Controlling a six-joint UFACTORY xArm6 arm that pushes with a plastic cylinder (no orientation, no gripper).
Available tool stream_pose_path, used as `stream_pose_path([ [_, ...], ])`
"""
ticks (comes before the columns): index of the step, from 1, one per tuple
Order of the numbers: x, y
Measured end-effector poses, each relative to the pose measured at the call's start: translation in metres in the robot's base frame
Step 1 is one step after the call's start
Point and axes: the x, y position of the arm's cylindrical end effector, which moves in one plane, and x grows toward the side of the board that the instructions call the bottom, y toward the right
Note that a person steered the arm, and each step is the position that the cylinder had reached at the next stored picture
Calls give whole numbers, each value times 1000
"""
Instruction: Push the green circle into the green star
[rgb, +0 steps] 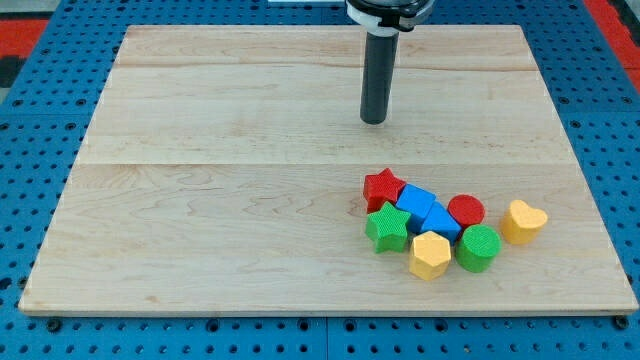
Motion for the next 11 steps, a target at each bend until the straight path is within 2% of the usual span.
stream_pose_path([
  [2, -1, 16],
  [3, -40, 70],
  [4, -40, 171],
  [5, -8, 279],
  [6, 4, 284],
  [7, 59, 284],
  [8, 138, 245],
  [9, 197, 185],
  [10, 198, 94],
  [11, 194, 35],
])
